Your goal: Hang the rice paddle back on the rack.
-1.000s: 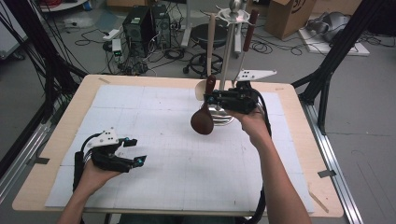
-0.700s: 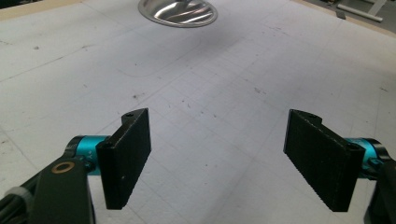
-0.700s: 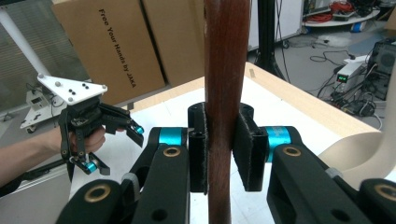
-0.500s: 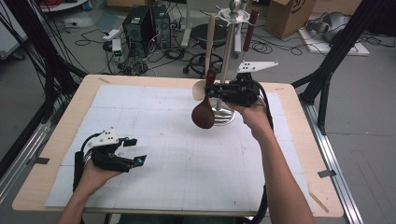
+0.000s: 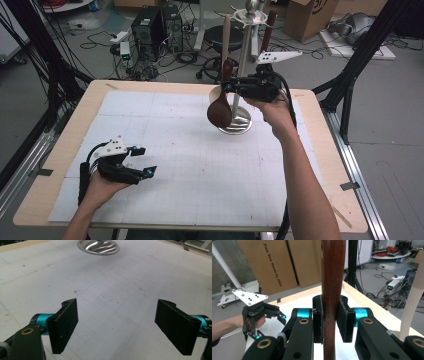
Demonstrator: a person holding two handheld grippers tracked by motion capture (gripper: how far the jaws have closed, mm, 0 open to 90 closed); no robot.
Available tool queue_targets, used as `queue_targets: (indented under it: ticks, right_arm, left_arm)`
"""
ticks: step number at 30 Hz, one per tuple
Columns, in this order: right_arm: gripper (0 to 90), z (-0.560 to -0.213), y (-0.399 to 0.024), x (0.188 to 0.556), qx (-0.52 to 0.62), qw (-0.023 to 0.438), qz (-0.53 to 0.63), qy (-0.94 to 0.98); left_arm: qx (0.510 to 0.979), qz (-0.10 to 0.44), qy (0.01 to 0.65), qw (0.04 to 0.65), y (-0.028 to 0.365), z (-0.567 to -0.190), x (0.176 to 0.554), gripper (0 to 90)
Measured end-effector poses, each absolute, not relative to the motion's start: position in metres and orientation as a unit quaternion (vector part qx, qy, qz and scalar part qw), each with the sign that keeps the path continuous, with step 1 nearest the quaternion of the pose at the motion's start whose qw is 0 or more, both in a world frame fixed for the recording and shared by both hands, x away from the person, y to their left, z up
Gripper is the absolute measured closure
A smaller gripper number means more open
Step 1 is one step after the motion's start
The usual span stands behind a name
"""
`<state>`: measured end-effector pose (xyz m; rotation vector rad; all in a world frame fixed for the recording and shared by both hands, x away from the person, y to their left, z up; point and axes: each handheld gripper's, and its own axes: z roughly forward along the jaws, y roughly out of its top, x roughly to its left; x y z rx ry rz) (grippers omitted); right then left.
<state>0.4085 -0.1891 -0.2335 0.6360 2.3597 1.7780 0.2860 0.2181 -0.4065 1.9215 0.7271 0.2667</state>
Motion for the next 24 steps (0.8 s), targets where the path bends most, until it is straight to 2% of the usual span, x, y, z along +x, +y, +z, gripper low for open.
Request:
queue_targets:
  ticks: [24]
  right_arm:
    - [77.3, -0.2248, -0.1961, 0.4167, 0.22, 0.063, 0.586, 0.777]
  left_arm:
    - [0.799, 0.115, 0.305, 0.505, 0.2177, -0.4071, 0.287, 10.4]
